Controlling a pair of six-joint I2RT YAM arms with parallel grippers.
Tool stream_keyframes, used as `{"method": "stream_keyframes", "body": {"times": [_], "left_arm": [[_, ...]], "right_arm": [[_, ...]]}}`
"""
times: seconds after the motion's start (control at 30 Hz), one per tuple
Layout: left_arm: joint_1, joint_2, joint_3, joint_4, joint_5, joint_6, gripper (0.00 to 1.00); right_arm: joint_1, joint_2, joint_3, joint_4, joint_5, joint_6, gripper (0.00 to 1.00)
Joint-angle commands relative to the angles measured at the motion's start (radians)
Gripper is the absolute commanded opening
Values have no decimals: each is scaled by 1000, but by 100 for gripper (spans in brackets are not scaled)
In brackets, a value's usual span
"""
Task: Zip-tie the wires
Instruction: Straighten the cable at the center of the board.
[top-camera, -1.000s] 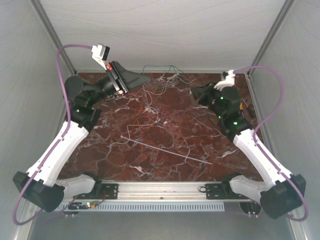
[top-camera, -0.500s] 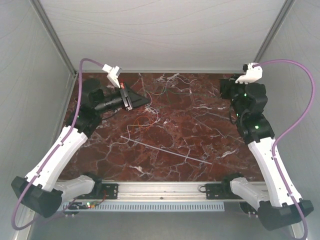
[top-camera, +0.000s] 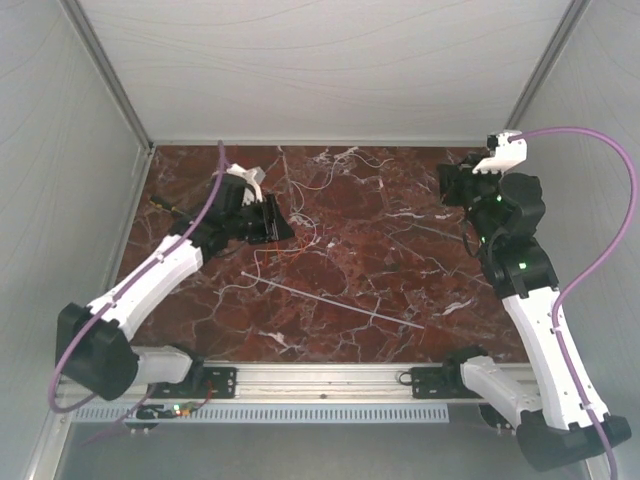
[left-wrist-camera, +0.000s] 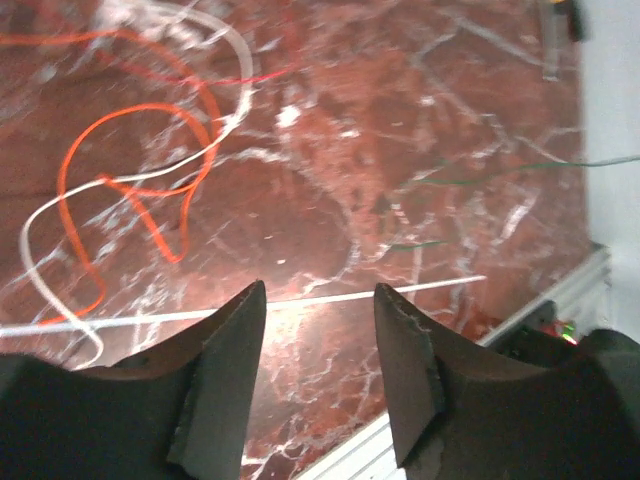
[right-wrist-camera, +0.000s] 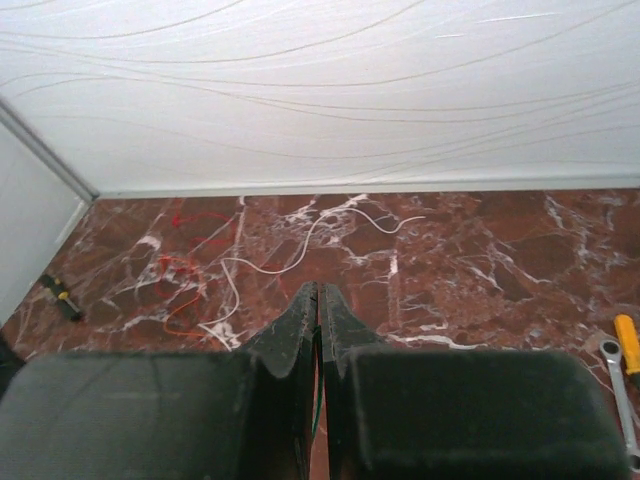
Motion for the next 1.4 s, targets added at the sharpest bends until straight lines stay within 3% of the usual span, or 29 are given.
{"method": "stream_keyframes", "body": {"times": [0.0,0.07,0.17,0.37,0.5,0.73,0.87,1.03,1.17,1.37], "left_arm": [[-43,73,81,-132,-267,63,55],[-63,105,119,-181,-333,78,62],[-82,91,131,-138,-283,101,64],[-98,20,-13,258,90,13,68],[-134,26,-108,480,136,-69,71],[-192,91,-263,802,113,-16,72],[-156,138,-266,759,145,-18,66],[-159,124,-365,810,84,-34,62],[-188,182,-391,830,52,18,64],[-267,298,-310,837,71,81,67]], "right_arm": [[4,-24,24,2,-118,22,0],[10,-18,43,-3,-136,21,0],[29,-5,70,-17,-137,20,0],[104,39,146,-71,-23,40,0],[181,87,215,-113,90,76,0],[302,157,247,-57,93,204,0],[350,190,269,-51,95,229,0],[371,208,264,-50,90,265,0],[380,219,257,-67,95,286,0],[387,237,261,-111,129,272,0]]}}
